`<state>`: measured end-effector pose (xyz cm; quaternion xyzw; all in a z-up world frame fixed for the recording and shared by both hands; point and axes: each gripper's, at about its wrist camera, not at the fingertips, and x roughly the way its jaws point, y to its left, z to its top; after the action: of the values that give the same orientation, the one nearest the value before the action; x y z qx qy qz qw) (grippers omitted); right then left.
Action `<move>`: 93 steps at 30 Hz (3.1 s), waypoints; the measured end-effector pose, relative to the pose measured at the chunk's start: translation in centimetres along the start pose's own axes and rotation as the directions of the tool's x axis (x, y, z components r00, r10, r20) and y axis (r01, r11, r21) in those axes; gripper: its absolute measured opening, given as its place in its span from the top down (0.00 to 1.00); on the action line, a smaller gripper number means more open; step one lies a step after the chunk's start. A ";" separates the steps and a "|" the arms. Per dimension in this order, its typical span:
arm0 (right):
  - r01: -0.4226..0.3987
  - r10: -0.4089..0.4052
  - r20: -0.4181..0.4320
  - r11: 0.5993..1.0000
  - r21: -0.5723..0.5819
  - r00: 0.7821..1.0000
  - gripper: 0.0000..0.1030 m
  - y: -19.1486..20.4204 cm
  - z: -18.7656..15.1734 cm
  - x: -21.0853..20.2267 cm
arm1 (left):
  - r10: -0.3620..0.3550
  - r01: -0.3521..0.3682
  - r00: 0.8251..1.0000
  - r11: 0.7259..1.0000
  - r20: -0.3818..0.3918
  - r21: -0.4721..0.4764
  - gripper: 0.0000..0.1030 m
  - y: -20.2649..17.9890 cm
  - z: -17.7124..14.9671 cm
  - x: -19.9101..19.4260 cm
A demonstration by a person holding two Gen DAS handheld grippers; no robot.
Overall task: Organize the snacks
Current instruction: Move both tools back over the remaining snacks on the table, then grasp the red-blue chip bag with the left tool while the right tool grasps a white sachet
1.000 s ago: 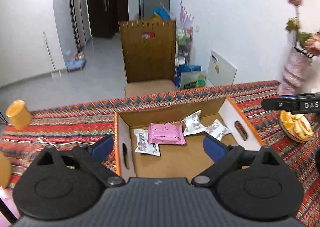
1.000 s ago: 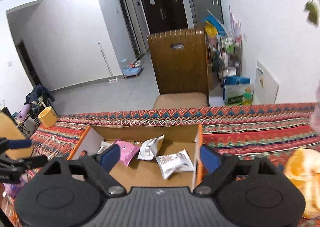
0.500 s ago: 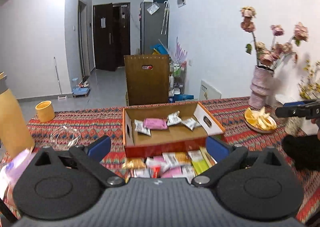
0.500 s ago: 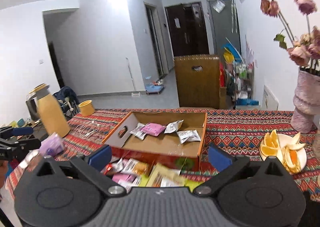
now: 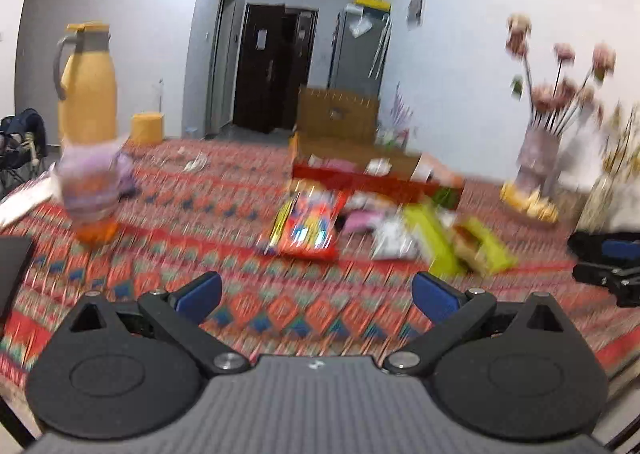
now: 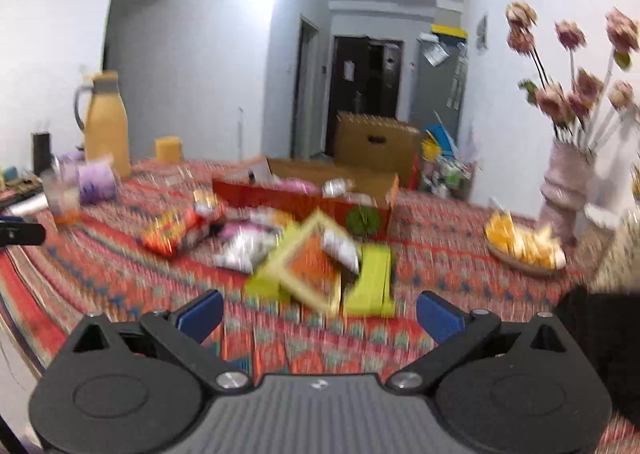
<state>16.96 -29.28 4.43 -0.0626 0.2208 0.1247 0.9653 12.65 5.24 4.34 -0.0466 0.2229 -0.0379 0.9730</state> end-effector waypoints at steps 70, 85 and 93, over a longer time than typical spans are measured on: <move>-0.009 0.042 -0.116 0.962 0.274 0.992 0.54 -2.3 0.6 13.6 | -0.136 0.115 0.971 0.987 -0.196 -0.116 0.50 0.2 3.2 13.0; -0.063 0.100 -0.140 0.967 0.246 0.985 0.54 1.4 -2.3 6.3 | -0.200 0.191 0.947 0.980 -0.250 -0.058 0.50 -3.6 1.0 7.9; -0.083 0.109 -0.109 0.973 0.216 0.988 0.54 1.2 -0.6 7.0 | -0.174 0.168 0.961 0.985 -0.213 -0.050 0.50 -2.6 3.8 8.7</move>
<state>22.42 -26.72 0.69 0.0437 0.2932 0.1431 0.9443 21.99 2.17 4.32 -0.0764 0.3232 -0.1231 0.9352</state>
